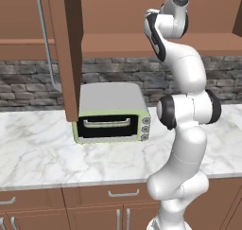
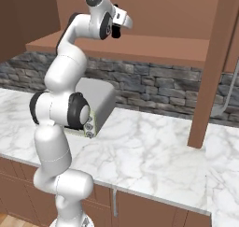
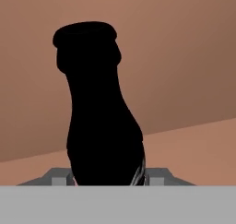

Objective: Sort all alcoholic drinks to one cabinet, and non-alcoholic drinks to the other.

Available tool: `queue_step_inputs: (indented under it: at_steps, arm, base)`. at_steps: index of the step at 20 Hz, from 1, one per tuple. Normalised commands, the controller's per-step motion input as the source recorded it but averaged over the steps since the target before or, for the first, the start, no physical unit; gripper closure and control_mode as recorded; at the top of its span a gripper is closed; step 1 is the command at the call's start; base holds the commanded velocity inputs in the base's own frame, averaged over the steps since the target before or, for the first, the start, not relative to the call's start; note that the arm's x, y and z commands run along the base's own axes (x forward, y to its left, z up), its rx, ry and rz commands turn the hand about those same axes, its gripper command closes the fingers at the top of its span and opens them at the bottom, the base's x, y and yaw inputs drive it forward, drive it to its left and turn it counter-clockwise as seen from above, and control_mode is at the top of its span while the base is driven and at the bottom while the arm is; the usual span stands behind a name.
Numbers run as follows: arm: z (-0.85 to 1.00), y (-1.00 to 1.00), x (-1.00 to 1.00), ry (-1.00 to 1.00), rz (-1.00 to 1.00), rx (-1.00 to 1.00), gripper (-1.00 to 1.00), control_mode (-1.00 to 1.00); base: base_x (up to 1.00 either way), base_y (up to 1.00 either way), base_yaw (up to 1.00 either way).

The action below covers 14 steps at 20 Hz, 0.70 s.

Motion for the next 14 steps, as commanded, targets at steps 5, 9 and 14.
queue_step_inputs:
  at_steps: [5, 9, 14]
  arm:
    - [-0.12, 0.0, -0.01, 0.09, 0.03, 0.0, 1.0, -1.0]
    - [-0.07, 0.0, 0.0, 0.11, 0.04, 0.0, 1.0, -1.0]
    - [-0.12, 0.0, 0.0, 0.08, 0.04, 0.0, 1.0, -1.0]
  base:
    - [0.0, 0.0, 0.0]
    - [0.0, 0.0, 0.0]
    - [0.0, 0.0, 0.0]
